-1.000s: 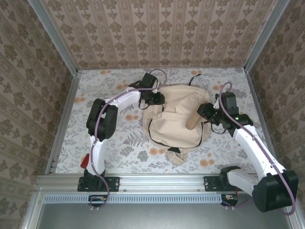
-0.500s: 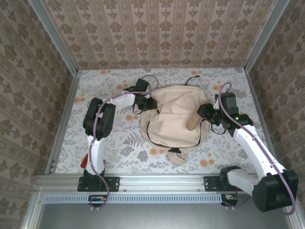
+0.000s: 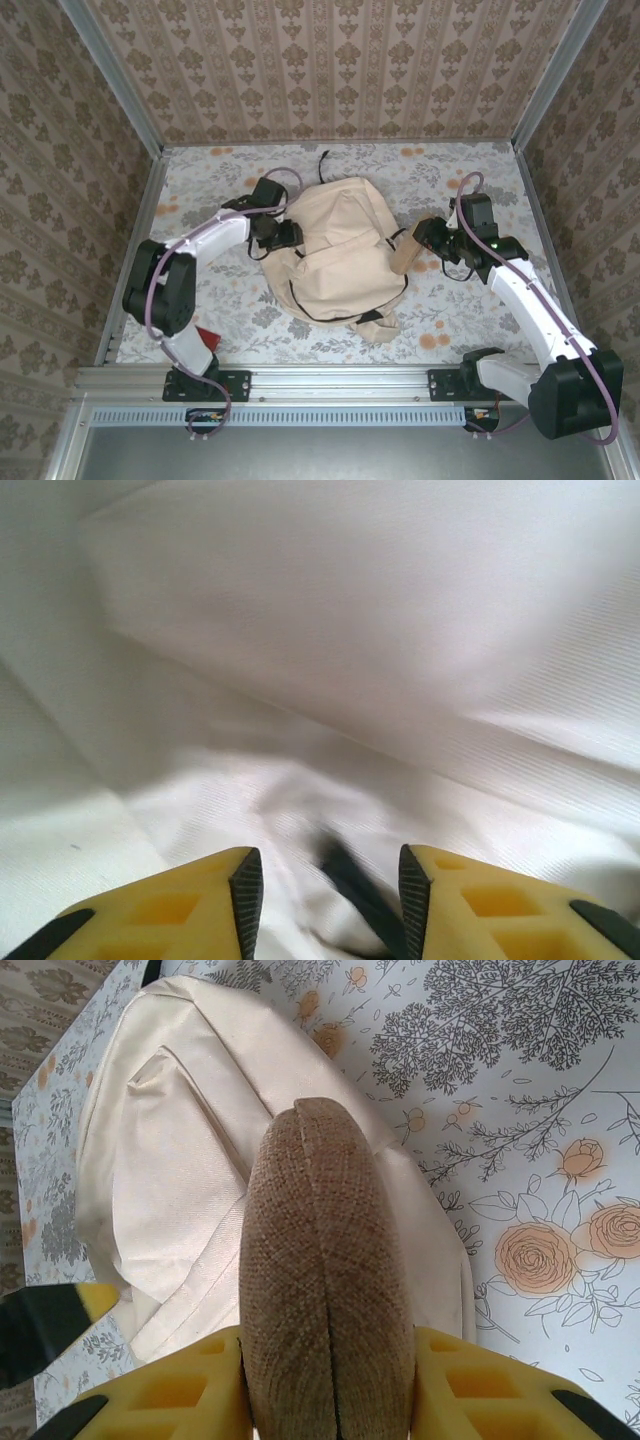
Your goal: Pack the student bag
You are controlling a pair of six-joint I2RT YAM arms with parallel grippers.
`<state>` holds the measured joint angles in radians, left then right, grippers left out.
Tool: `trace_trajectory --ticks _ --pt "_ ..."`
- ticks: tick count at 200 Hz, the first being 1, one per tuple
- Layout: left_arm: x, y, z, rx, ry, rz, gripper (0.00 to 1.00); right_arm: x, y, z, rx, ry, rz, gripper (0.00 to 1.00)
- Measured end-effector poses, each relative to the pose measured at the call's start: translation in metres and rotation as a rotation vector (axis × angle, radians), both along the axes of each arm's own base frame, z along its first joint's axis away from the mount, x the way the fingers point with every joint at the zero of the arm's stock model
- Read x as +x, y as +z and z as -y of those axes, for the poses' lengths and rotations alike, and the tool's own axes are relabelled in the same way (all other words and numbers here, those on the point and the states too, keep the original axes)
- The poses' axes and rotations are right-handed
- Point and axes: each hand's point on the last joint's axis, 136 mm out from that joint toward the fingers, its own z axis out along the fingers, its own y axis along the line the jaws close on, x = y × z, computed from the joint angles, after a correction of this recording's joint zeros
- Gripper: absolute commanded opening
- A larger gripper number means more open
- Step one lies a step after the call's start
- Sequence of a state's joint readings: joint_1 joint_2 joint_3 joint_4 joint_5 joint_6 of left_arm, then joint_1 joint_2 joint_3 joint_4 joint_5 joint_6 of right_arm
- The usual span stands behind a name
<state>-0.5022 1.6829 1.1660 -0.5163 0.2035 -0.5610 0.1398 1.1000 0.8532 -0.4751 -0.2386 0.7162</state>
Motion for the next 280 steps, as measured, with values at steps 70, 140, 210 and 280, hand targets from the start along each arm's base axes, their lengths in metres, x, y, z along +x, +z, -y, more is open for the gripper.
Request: trace_trajectory --ticks 70,140,210,280 --pt "-0.008 0.048 0.062 -0.104 -0.066 0.102 0.59 -0.004 -0.01 0.0 0.012 -0.016 -0.027 0.37" --pt "-0.005 0.008 0.087 -0.146 0.008 -0.027 0.44 -0.004 -0.012 0.0 0.014 -0.016 -0.028 0.37" --pt "0.005 0.015 0.101 -0.183 0.023 -0.027 0.08 -0.003 -0.015 -0.003 0.033 -0.009 -0.022 0.37" --pt "0.011 0.05 0.098 -0.217 0.012 0.033 0.01 0.002 -0.002 -0.037 0.176 0.089 0.055 0.36"
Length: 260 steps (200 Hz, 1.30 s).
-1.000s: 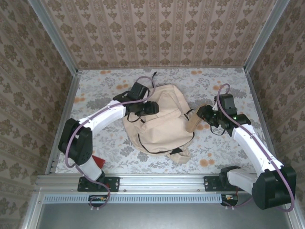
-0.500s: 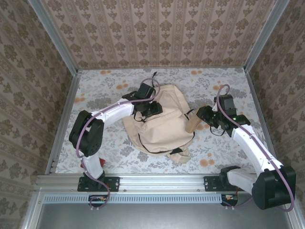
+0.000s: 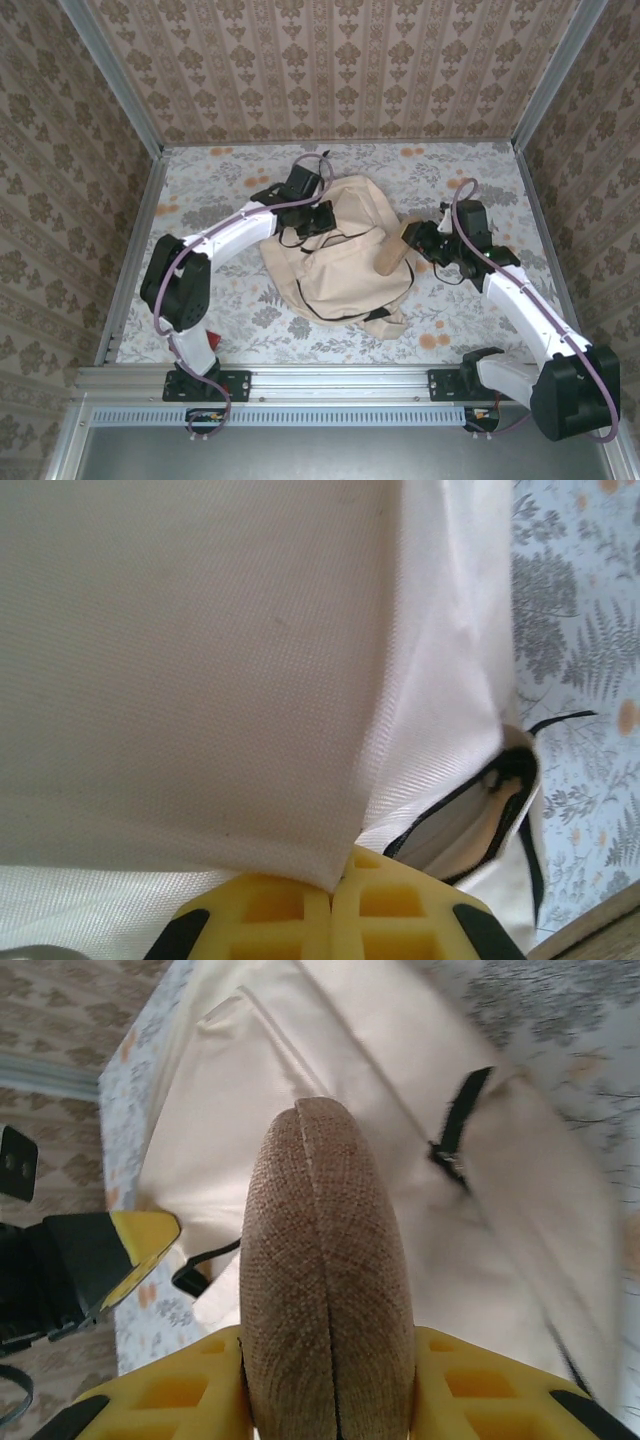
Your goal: Pack the student bag
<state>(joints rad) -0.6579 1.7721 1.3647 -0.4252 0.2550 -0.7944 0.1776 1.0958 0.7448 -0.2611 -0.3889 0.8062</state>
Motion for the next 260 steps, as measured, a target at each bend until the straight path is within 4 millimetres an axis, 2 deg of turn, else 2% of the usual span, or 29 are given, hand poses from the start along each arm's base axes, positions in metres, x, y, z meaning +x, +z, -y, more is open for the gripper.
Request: trace_trajectory --ticks 29,78,102,125,155,191,218,260 --pt "0.0 0.017 -0.004 -0.031 -0.004 0.019 0.01 0.004 0.006 -0.025 0.065 0.071 0.026 0.36" --pt "-0.003 0.022 0.002 -0.072 -0.024 0.006 0.01 0.009 -0.006 -0.067 0.12 0.156 -0.008 0.35" --pt "-0.002 0.023 0.003 -0.086 -0.016 -0.002 0.01 0.011 -0.007 -0.081 0.134 0.178 -0.014 0.34" --pt "-0.002 0.024 0.005 -0.103 -0.001 -0.012 0.01 0.019 -0.004 -0.079 0.135 0.134 0.006 0.34" --pt "-0.001 0.021 0.004 -0.121 0.036 -0.038 0.01 0.043 0.005 -0.066 0.167 -0.016 0.077 0.33" --pt "0.001 0.02 0.001 -0.167 0.111 -0.077 0.02 0.062 0.005 -0.053 0.176 -0.207 0.129 0.34" --pt "0.005 0.018 -0.005 -0.22 0.19 -0.117 0.02 0.062 0.0 -0.057 0.166 -0.311 0.158 0.34" --pt "0.013 0.016 -0.01 -0.277 0.266 -0.157 0.02 0.058 -0.012 -0.077 0.153 -0.436 0.208 0.37"
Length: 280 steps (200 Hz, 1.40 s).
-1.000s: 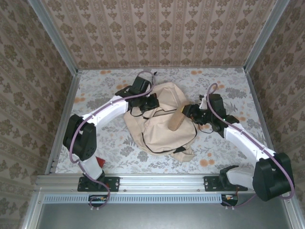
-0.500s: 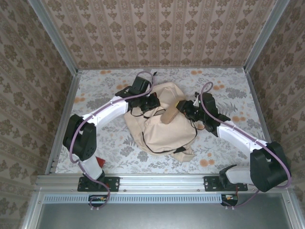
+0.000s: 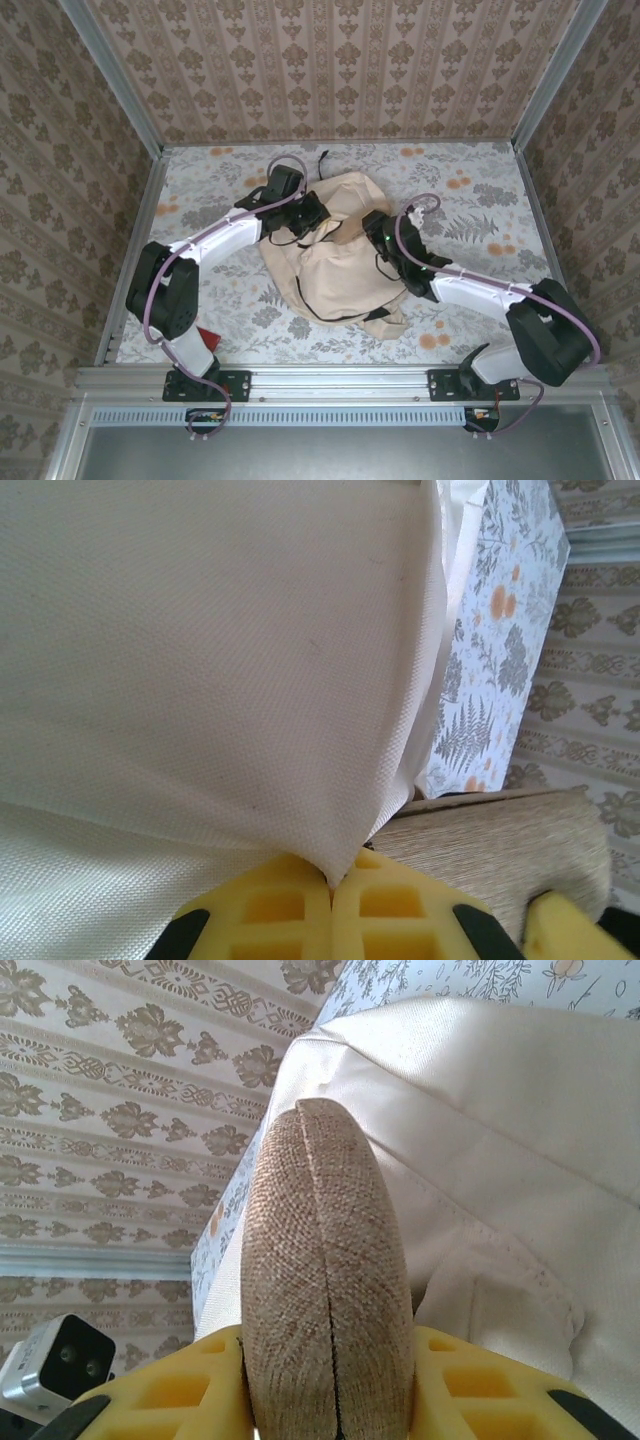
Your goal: Pack the student bag
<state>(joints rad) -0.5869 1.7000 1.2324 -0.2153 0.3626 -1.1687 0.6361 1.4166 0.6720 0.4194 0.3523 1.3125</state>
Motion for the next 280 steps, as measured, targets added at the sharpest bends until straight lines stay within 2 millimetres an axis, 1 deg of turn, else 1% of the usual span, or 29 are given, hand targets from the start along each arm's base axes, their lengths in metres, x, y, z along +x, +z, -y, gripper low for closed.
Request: trace_trajectory --ticks 25,47,63,84,92,103,110,123,140,155,185,191,200,213,237,245,260,280 --pt "0.002 0.0 -0.001 -0.012 0.019 -0.01 0.02 0.003 -0.011 -0.015 0.003 -0.025 0.023 0.4" --pt "0.004 -0.002 -0.004 -0.02 0.036 -0.017 0.02 0.006 -0.02 -0.026 0.018 -0.027 0.043 0.46" --pt "0.004 -0.004 -0.005 -0.023 0.041 -0.022 0.02 0.005 -0.02 -0.031 0.025 -0.024 0.056 0.52" --pt "0.003 -0.005 -0.004 -0.027 0.037 -0.021 0.02 0.002 -0.02 -0.036 0.026 0.013 0.057 0.62" --pt "0.003 -0.005 -0.004 -0.029 0.035 -0.022 0.02 0.0 -0.022 -0.037 0.014 0.036 0.04 0.65" --pt "0.002 -0.005 -0.004 -0.031 0.033 -0.025 0.02 -0.005 -0.025 -0.036 -0.019 0.073 -0.004 0.73" --pt "0.002 -0.005 -0.004 -0.032 0.032 -0.026 0.02 -0.009 -0.023 -0.036 -0.041 0.097 -0.027 0.75" --pt "0.003 -0.005 -0.005 -0.035 0.031 -0.028 0.02 -0.015 -0.016 -0.034 -0.078 0.144 -0.067 0.83" --pt "0.003 -0.005 -0.006 -0.037 0.028 -0.029 0.02 -0.024 -0.005 -0.025 -0.113 0.193 -0.111 0.87" --pt "0.002 -0.006 -0.006 -0.037 0.024 -0.031 0.02 -0.031 -0.005 -0.012 -0.141 0.227 -0.16 0.87" --pt "0.0 -0.01 -0.007 -0.029 0.014 -0.032 0.02 -0.042 -0.031 0.02 -0.216 0.293 -0.305 0.83" --pt "0.0 -0.01 -0.007 -0.028 0.011 -0.031 0.02 -0.045 -0.034 0.025 -0.232 0.315 -0.328 0.82" --pt "0.0 -0.01 -0.007 -0.027 0.008 -0.029 0.02 -0.046 -0.034 0.029 -0.256 0.354 -0.348 0.8" --pt "-0.001 -0.011 -0.007 -0.027 0.003 -0.028 0.02 -0.044 -0.024 0.028 -0.284 0.403 -0.347 0.75" --pt "-0.001 -0.011 -0.007 -0.025 -0.002 -0.023 0.02 -0.029 0.008 0.017 -0.324 0.492 -0.274 0.67" --pt "-0.001 -0.01 -0.007 -0.024 -0.004 -0.022 0.02 -0.026 0.014 0.014 -0.332 0.511 -0.257 0.62" --pt "-0.001 -0.01 -0.007 -0.023 -0.007 -0.02 0.02 -0.022 0.016 0.011 -0.35 0.544 -0.253 0.56" --pt "-0.001 -0.01 -0.007 -0.022 -0.01 -0.017 0.02 -0.023 0.003 0.007 -0.365 0.582 -0.288 0.52"
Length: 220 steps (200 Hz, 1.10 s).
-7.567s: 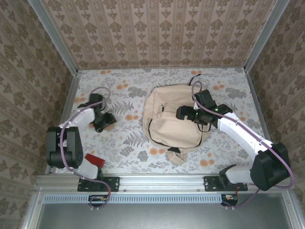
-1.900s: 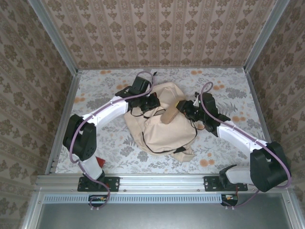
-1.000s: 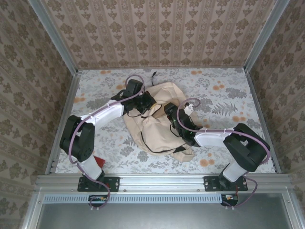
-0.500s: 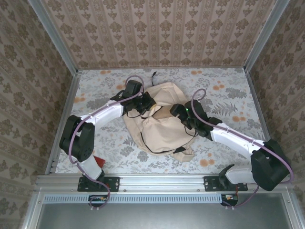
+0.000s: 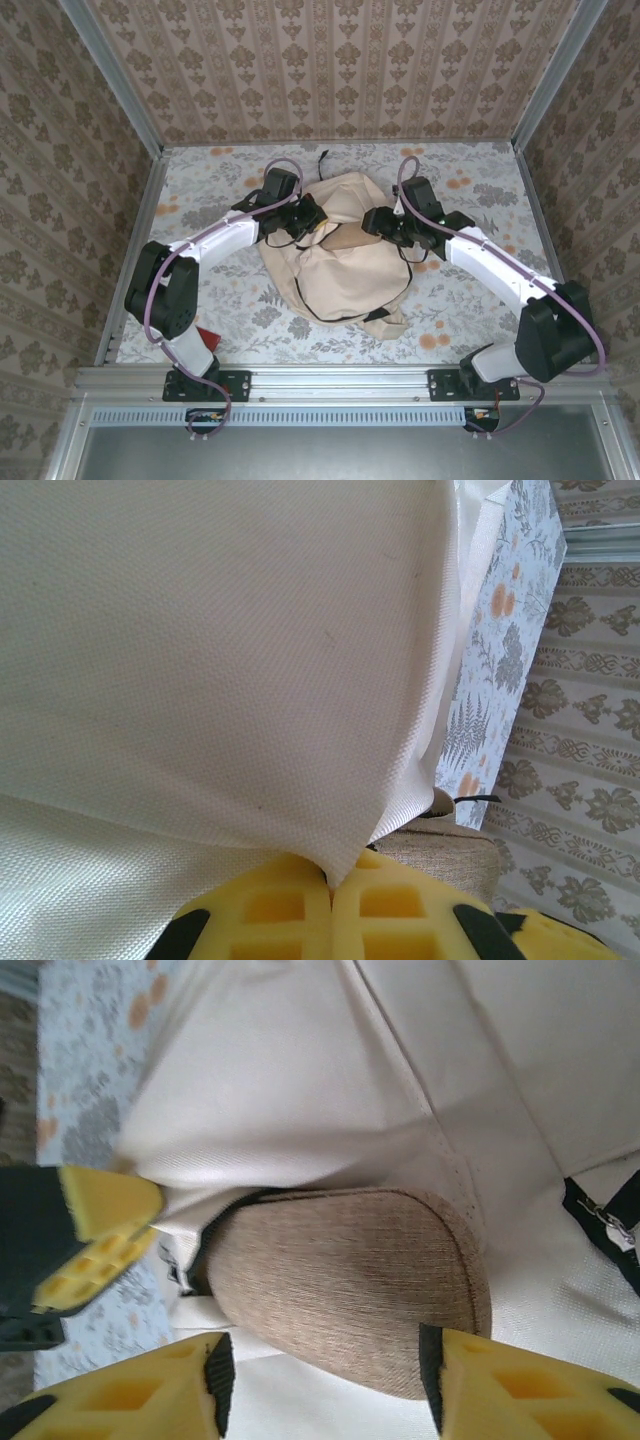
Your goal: Pack the student bag
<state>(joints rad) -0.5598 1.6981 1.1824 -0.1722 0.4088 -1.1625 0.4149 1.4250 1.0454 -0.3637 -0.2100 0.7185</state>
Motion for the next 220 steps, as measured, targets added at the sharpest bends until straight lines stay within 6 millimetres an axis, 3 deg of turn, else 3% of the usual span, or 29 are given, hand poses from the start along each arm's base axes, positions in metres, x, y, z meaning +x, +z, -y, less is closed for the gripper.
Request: trace_trajectory --ticks 46,74,93,118,149,176,220 --pt "-0.002 0.0 0.0 -0.001 -0.013 -0.003 0.02 -0.012 -0.016 -0.003 0.007 0.039 -0.056 0.53" --pt "-0.002 -0.001 0.0 0.001 -0.016 -0.001 0.02 -0.018 -0.013 -0.002 0.006 0.053 -0.054 0.6" --pt "-0.001 0.0 -0.001 0.0 -0.016 -0.001 0.02 -0.02 -0.007 0.006 -0.028 0.038 -0.029 0.69" --pt "-0.001 0.0 -0.001 0.0 -0.016 -0.001 0.02 -0.017 -0.01 0.019 -0.09 -0.002 -0.028 0.7" --pt "-0.002 0.0 -0.001 -0.002 -0.018 -0.002 0.02 -0.011 -0.027 0.017 -0.125 0.015 -0.068 0.63" --pt "-0.002 0.0 0.0 -0.001 -0.021 0.001 0.02 -0.011 -0.039 0.006 -0.104 0.066 -0.108 0.48" --pt "-0.005 0.002 -0.002 0.009 -0.035 0.01 0.02 -0.013 -0.033 -0.025 0.026 0.135 -0.114 0.38"
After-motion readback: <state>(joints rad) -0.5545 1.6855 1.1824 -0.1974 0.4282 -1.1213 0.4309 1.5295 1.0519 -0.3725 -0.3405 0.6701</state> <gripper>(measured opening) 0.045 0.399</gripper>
